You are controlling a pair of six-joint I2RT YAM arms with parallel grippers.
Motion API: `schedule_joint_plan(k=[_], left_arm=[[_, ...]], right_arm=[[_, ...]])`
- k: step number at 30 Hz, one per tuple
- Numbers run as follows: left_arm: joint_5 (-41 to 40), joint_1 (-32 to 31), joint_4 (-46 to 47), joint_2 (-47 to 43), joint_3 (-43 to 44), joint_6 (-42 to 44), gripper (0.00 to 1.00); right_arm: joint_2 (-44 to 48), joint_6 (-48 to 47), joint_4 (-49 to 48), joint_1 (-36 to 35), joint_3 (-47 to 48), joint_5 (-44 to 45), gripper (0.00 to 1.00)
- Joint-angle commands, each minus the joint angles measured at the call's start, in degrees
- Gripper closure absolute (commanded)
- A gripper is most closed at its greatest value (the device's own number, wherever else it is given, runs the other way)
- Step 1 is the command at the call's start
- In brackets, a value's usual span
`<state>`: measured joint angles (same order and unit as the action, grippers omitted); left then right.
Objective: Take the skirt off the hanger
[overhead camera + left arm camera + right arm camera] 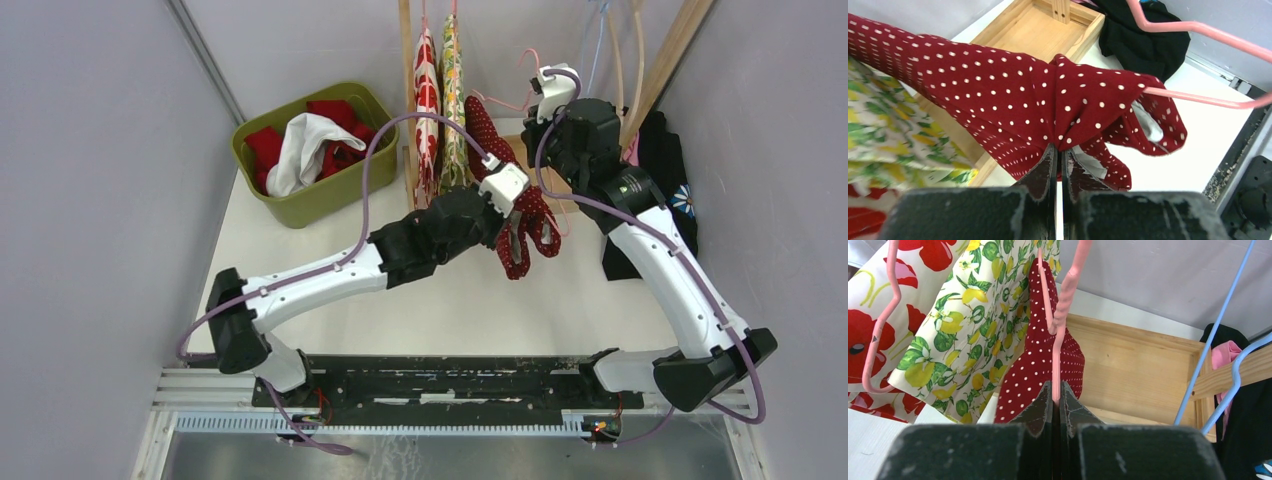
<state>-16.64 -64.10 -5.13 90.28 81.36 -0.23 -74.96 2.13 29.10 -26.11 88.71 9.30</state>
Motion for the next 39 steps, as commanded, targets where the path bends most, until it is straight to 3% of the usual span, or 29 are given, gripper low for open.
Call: schedule_joint_plan(k=[1,7,15,27,34,39], left_arm=[[-1.6,0.26,-6.93,-8.47,5.1,3.61,0.97],[-1.02,0.2,-7.76,-12.39,10.77,6.71,0.97],[-1.57,0.16,-12.2,-14.56,26.09,11.83,0.97],[-25.35,0.2,-2.38,-28.62,32.39,35.64,0.97],[-31.4,0.2,1.12,-22.82,40.98,50.05,0.97],[-31.42,0.2,6.36,-17.56,45.22,58.69,0.97]], right_arm=[[-0.18,-0.99,-5.95,-0.05,2.87,1.07,0.99],[-1.54,-1.08,-6.16,0.02,3.02,1.25,0.99],[-2.64,-1.47,-6.8,0.02,1.94,2.07,0.99],[-4.09,-2.48,-7.57,0.05,1.32,2.72,0.99],[-4.94,-3.08,-7.83,0.01,2.51,3.25,0.99],[-5.87,-2.72,-7.7,0.01,3.94,3.06,0.99]])
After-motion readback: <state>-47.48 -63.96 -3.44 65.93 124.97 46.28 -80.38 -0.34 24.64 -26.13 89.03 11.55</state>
